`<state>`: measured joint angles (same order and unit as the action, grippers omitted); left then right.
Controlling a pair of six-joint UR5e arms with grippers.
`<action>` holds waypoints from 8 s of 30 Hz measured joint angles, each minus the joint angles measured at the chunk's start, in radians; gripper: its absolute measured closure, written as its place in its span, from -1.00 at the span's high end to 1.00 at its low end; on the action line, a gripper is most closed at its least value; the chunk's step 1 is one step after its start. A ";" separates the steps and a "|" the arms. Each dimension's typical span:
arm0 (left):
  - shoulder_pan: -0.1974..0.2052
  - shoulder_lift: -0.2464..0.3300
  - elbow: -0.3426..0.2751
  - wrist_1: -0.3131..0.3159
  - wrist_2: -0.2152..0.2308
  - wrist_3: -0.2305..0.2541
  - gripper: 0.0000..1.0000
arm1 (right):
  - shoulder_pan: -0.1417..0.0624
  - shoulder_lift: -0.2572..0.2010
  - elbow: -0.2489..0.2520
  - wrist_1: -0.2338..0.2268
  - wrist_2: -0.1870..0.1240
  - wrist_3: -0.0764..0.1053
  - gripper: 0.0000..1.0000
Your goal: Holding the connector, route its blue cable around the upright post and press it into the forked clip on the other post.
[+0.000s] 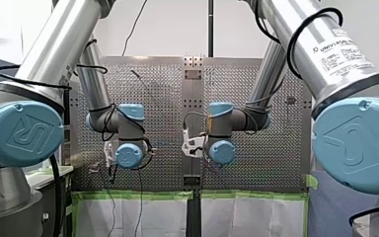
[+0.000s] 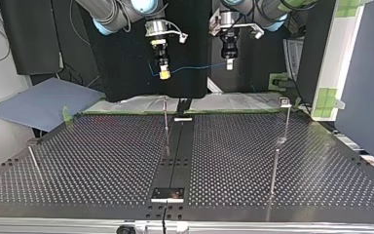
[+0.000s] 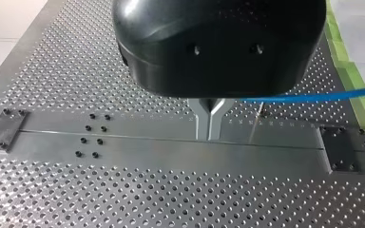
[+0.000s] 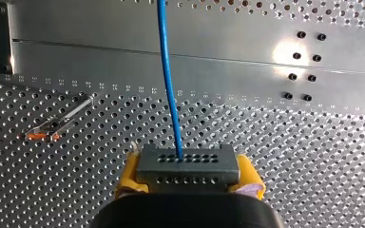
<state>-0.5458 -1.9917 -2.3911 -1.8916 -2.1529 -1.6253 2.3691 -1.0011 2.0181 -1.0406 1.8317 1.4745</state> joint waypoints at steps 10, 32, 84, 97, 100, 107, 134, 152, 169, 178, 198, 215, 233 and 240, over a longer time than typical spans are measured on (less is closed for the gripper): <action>0.004 -0.001 0.000 0.000 0.000 0.001 -0.98 | -0.001 0.000 0.000 -0.001 0.000 0.000 -1.00; 0.024 -0.047 -0.031 0.046 -0.001 0.046 -0.98 | 0.035 0.043 0.025 0.042 0.043 0.043 -1.00; 0.083 0.154 -0.013 -0.181 0.006 -0.072 -0.98 | 0.034 -0.165 -0.033 0.194 0.065 0.272 -1.00; 0.109 0.263 0.065 -0.290 -0.023 -0.080 -0.98 | 0.034 -0.268 -0.133 0.296 0.001 0.263 -1.00; 0.116 0.287 0.080 -0.314 -0.037 -0.094 -0.98 | 0.033 -0.288 -0.157 0.320 -0.004 0.261 -1.00; 0.130 0.348 0.137 -0.375 -0.045 -0.140 -0.98 | 0.030 -0.299 -0.216 0.378 -0.022 0.255 -1.00; 0.251 0.575 0.365 -0.602 -0.070 -0.168 -0.98 | -0.001 -0.218 -0.454 0.571 -0.186 0.242 -1.00; 0.401 0.581 0.515 -0.753 0.080 -0.190 -0.98 | -0.006 -0.211 -0.611 0.619 -0.235 0.248 -1.00; 0.511 0.442 0.664 -0.777 0.229 -0.253 -0.98 | -0.018 -0.135 -0.767 0.669 -0.245 0.248 -1.00; 0.566 0.416 0.696 -0.780 0.306 -0.290 -0.98 | -0.030 -0.126 -0.845 0.677 -0.250 0.248 -1.00; 0.626 0.350 0.696 -0.784 0.437 -0.300 -0.98 | -0.043 -0.099 -0.909 0.707 -0.255 0.245 -1.00; 0.633 0.284 0.696 -0.775 0.478 -0.306 -0.98 | -0.071 -0.050 -0.909 0.702 -0.260 0.244 -1.00; 0.634 0.223 0.718 -0.775 0.535 -0.308 -0.98 | -0.097 -0.028 -0.909 0.679 -0.307 0.248 -1.00; 0.639 0.218 0.723 -0.773 0.563 -0.343 -0.98 | -0.102 -0.002 -0.910 0.676 -0.314 0.248 -1.00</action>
<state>0.0935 -1.7734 -1.6677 -2.6644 -1.5897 -1.9682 2.2673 -1.0033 1.1085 -0.3651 1.5173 1.7230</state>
